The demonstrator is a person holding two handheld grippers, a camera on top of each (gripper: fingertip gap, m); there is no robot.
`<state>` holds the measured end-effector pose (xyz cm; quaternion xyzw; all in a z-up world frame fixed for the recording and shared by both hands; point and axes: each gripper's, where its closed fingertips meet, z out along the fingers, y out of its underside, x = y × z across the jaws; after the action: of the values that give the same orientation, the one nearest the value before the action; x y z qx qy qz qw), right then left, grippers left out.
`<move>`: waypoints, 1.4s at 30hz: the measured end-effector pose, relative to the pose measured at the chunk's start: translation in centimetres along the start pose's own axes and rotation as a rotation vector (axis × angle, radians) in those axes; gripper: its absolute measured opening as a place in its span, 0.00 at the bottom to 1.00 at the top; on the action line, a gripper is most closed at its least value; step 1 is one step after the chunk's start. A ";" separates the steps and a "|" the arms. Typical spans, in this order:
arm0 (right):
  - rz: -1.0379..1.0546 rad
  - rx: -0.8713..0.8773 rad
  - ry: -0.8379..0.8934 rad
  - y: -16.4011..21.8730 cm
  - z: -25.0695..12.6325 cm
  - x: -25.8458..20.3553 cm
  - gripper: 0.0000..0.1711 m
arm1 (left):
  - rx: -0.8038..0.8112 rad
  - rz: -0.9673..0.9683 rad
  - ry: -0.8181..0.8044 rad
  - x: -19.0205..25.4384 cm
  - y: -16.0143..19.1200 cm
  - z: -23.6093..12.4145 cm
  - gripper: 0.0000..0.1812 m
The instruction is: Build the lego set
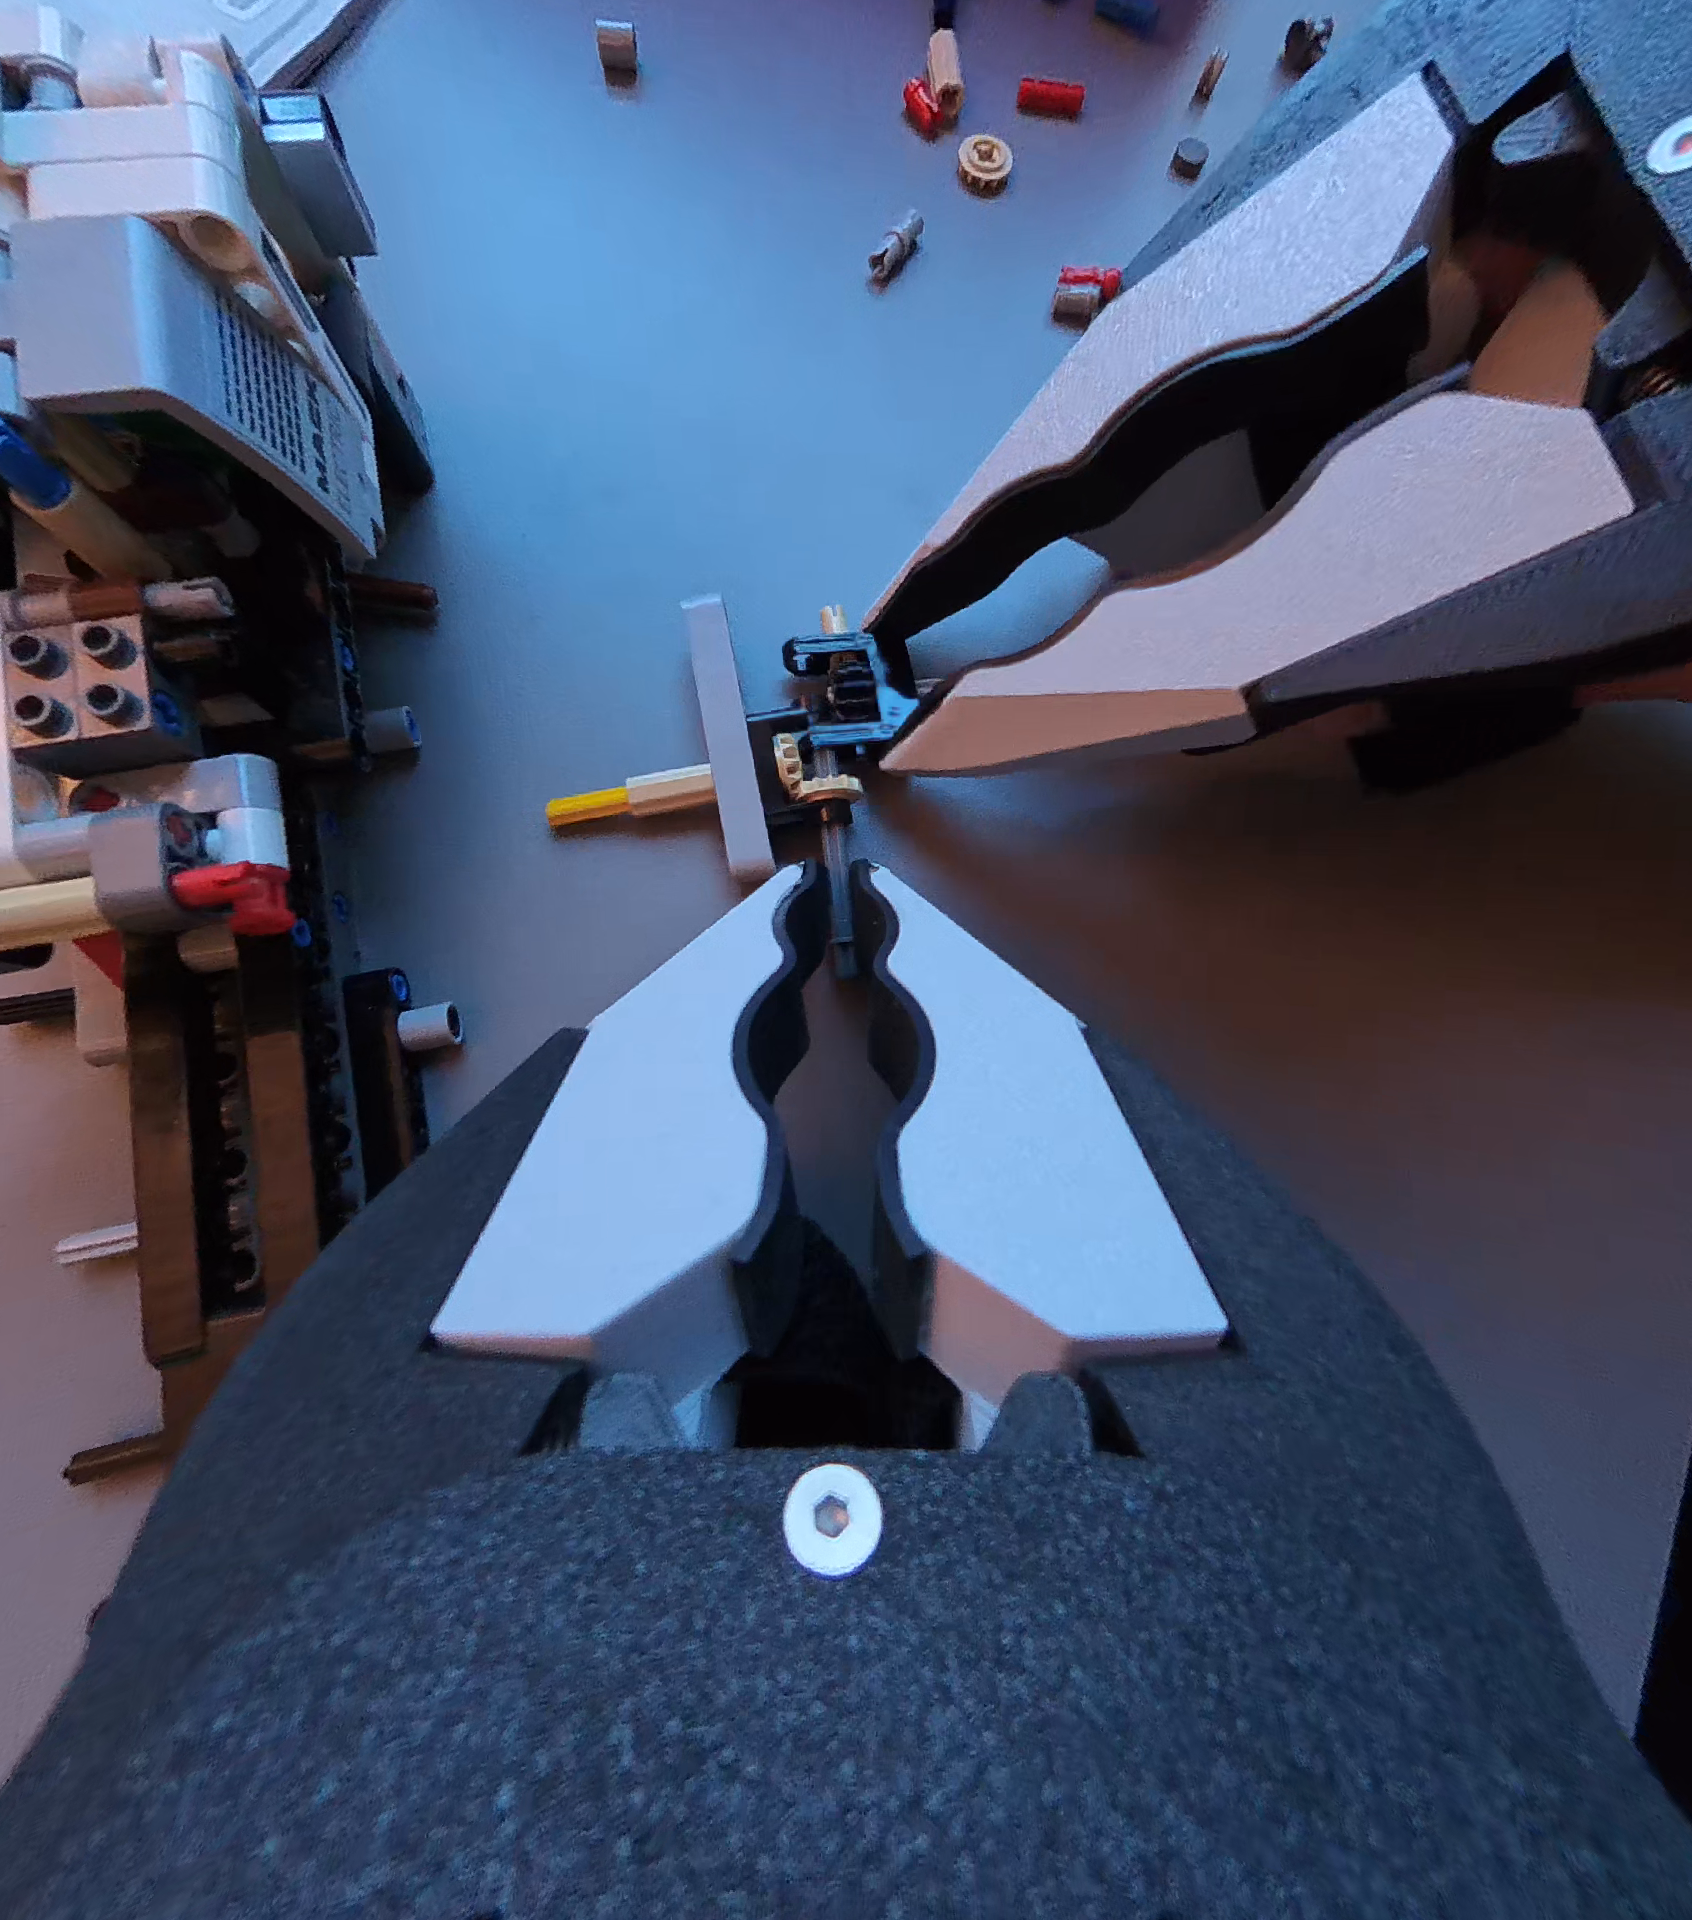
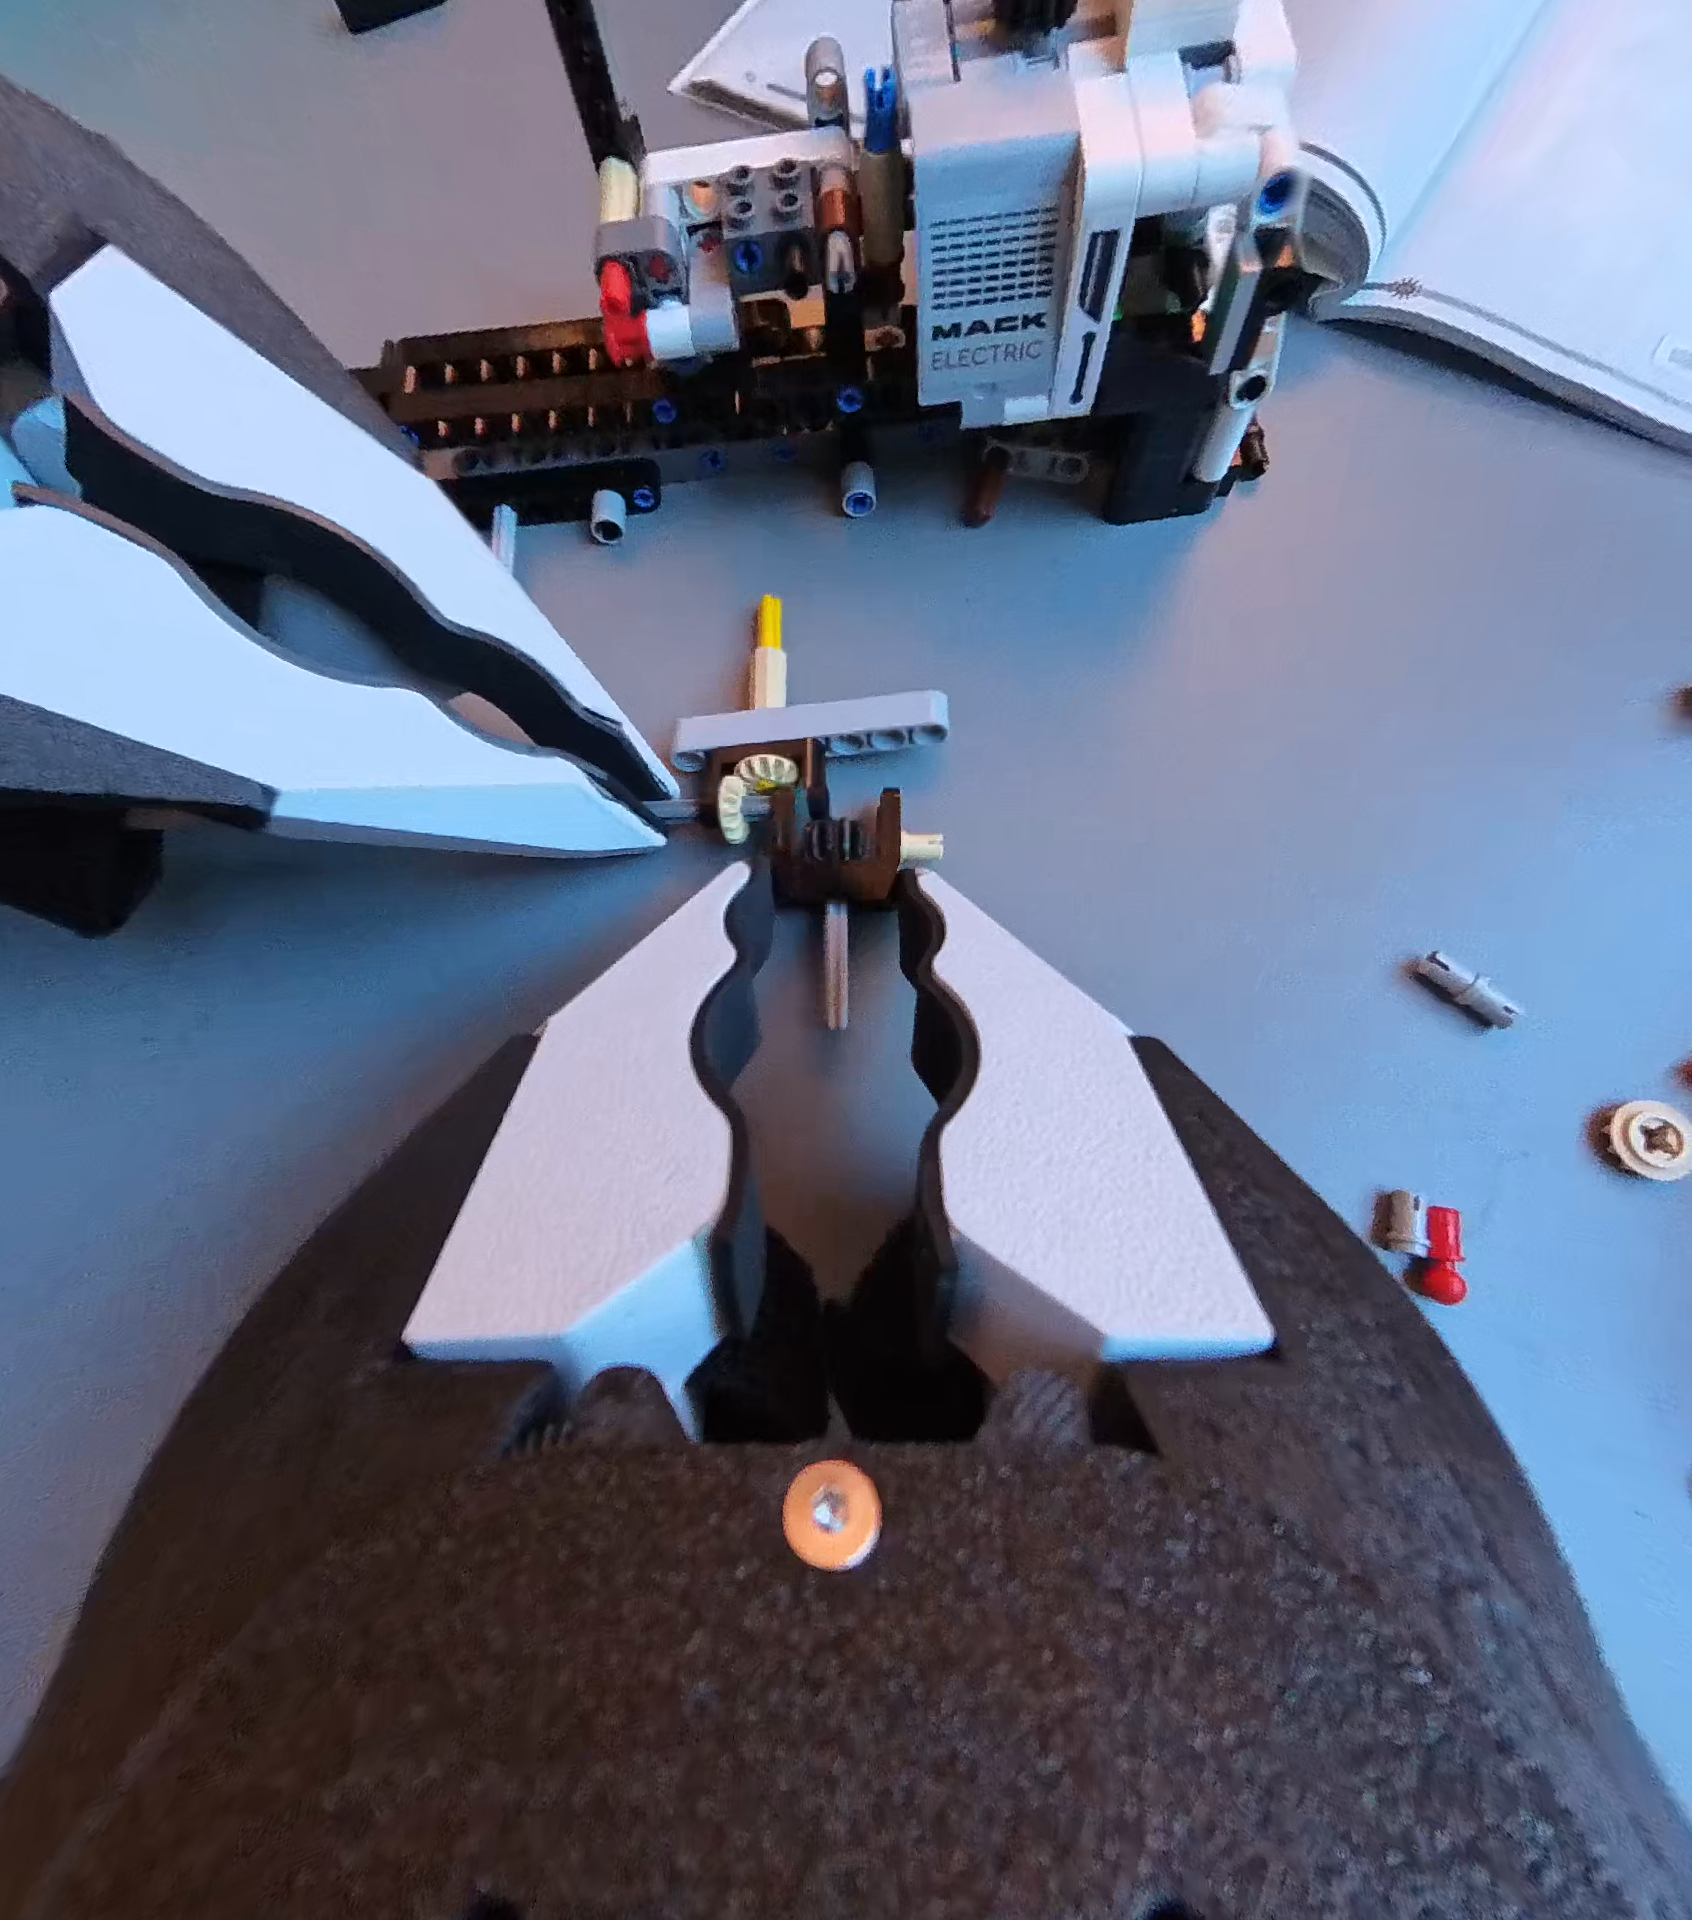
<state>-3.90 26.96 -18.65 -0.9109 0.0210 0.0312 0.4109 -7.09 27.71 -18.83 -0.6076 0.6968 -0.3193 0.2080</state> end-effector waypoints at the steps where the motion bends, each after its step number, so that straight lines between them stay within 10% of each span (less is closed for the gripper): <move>1: -0.012 0.000 0.002 0.0 0.0 -0.1 0.14 | -0.009 0.006 -0.007 -0.1 0.1 0.1 0.01; 42: -0.090 -0.007 0.013 0.6 -0.5 -0.9 0.14 | 0.041 0.013 -0.028 0.7 0.5 -0.3 0.04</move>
<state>-4.86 26.19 -18.72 -0.9126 -0.0175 0.0068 0.4084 -7.84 27.07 -18.89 -0.6030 0.6911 -0.3238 0.2323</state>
